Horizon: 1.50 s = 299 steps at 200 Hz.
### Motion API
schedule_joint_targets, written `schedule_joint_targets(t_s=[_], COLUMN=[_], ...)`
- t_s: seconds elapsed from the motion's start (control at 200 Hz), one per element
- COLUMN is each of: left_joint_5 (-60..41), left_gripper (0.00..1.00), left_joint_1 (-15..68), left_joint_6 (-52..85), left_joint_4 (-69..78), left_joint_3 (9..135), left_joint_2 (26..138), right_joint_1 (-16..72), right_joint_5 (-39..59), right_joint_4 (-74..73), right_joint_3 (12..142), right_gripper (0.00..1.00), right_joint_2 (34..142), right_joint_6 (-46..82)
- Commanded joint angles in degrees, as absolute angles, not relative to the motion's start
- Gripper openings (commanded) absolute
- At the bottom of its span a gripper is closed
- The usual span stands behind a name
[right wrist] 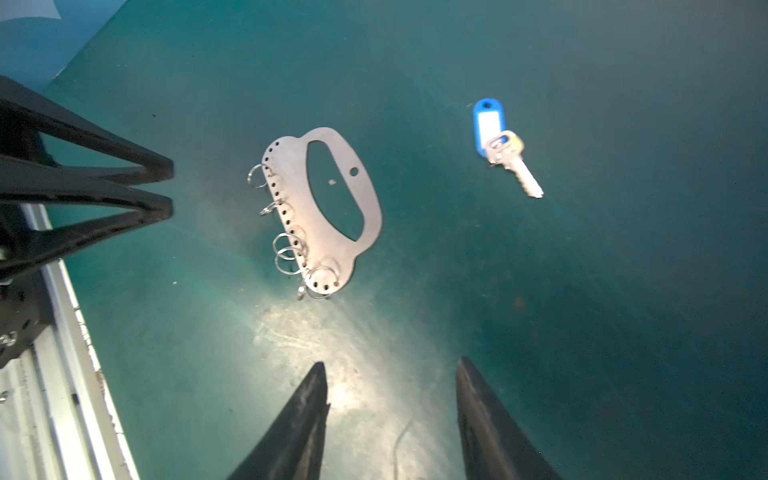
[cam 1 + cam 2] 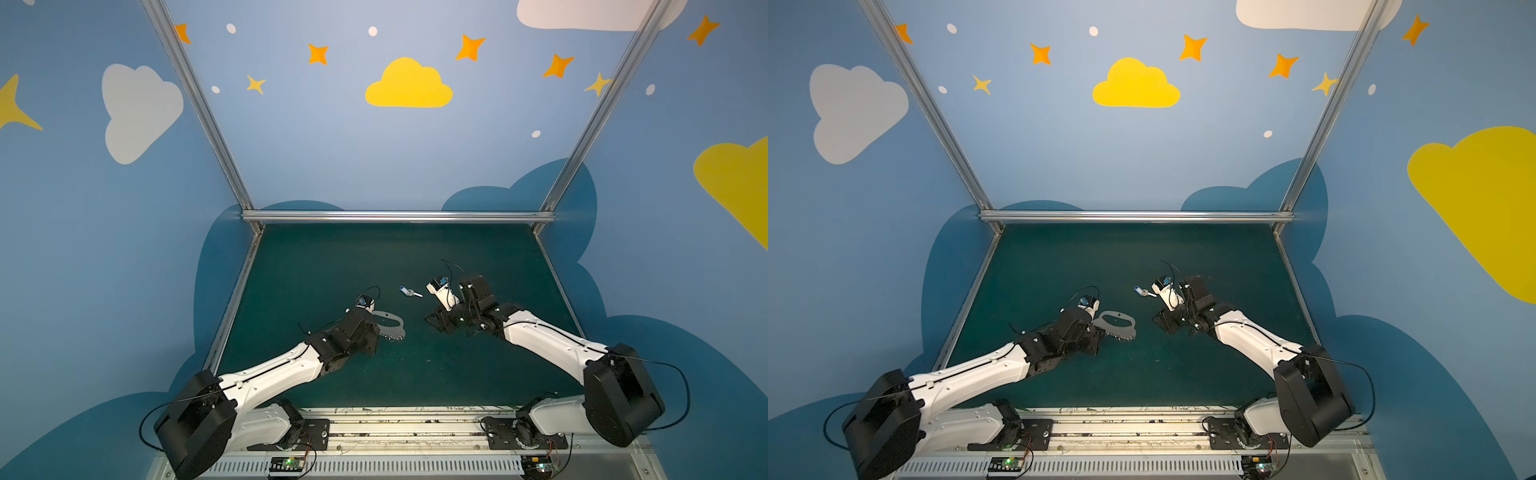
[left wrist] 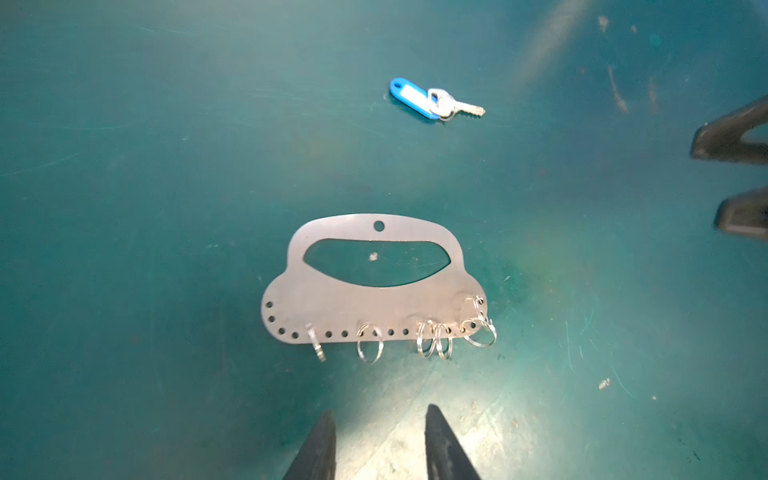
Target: Put the keys on the keyring
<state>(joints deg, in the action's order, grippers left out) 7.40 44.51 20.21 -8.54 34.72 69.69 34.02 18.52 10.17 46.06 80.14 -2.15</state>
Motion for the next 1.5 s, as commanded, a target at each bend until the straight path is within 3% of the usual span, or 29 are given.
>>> schedule_joint_targets(t_s=[0.0, 0.706, 0.996, 1.492], left_joint_5=[8.26, 12.72, 19.92, 18.8], left_gripper=[0.33, 0.18, 0.19, 0.22], left_joint_1=[45.12, 47.9, 47.67, 45.05], left_joint_6=[19.84, 21.92, 26.55, 32.1], left_joint_4=[-10.59, -18.24, -19.64, -20.24], left_joint_3=[37.43, 45.4, 43.65, 45.52], left_joint_2=[72.04, 81.79, 79.62, 85.48], right_joint_1=[36.58, 40.17, 40.17, 40.17], right_joint_5=[17.02, 9.76, 10.02, 9.84], right_joint_4=[11.72, 13.89, 13.7, 14.25], right_joint_3=[47.51, 46.71, 46.4, 46.48], right_gripper=[0.48, 0.41, 0.41, 0.4], right_joint_2=[81.77, 82.27, 82.62, 82.45], right_joint_6=[1.51, 3.34, 2.46, 1.51])
